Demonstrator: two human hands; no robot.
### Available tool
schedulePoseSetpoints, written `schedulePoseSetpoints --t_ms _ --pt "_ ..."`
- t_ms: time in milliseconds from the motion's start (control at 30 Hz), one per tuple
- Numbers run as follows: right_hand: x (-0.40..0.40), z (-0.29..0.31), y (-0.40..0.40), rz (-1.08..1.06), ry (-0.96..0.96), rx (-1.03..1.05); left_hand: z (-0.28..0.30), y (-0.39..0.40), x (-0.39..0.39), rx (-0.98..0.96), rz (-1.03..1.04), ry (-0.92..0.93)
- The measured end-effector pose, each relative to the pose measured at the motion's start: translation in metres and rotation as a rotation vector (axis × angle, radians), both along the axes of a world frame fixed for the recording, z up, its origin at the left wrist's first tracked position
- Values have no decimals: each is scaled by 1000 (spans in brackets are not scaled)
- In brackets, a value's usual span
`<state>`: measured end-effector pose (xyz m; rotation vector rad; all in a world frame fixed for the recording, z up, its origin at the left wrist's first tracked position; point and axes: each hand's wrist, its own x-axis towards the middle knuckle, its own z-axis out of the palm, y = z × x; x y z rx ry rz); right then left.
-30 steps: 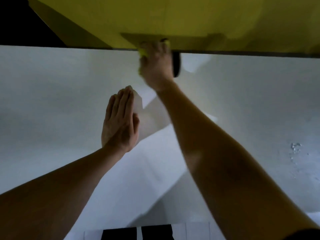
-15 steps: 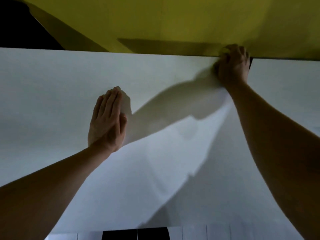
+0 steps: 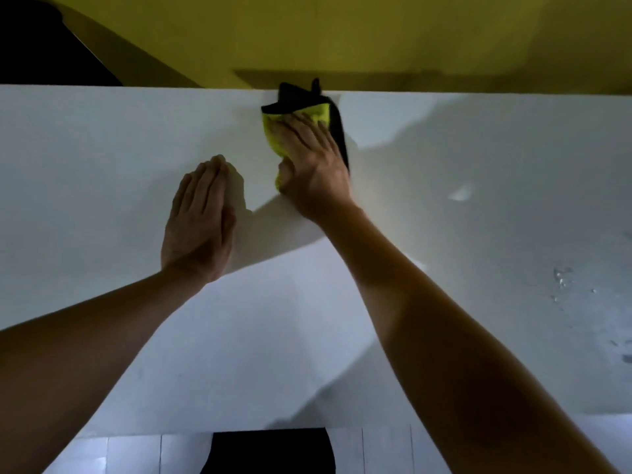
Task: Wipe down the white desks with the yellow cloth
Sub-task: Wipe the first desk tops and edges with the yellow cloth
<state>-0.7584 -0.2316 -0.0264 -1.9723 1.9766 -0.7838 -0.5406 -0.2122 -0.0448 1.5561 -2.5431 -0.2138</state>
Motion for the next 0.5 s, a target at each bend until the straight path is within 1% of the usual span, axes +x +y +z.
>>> schedulePoseSetpoints --t_ms 67,167,200,300,400,433,500 --pt "-35 -2 12 -125 1 -32 -1 0 -1 6 -5 27" --pt "-98 -6 32 -384 55 -18 -1 0 -2 7 13 51" --pt "-117 -7 38 -445 45 -4 -2 1 -2 5 18 60" --pt "-145 -8 42 -518 -2 52 -3 2 -3 -4 20 70" --pt "-118 -7 47 -552 11 67 -6 2 -3 -23 12 81" --pt "-96 -5 52 -525 29 47 -6 2 -3 -30 8 82" --pt "-38 -4 71 -395 45 -34 -6 3 -2 -38 -7 78"
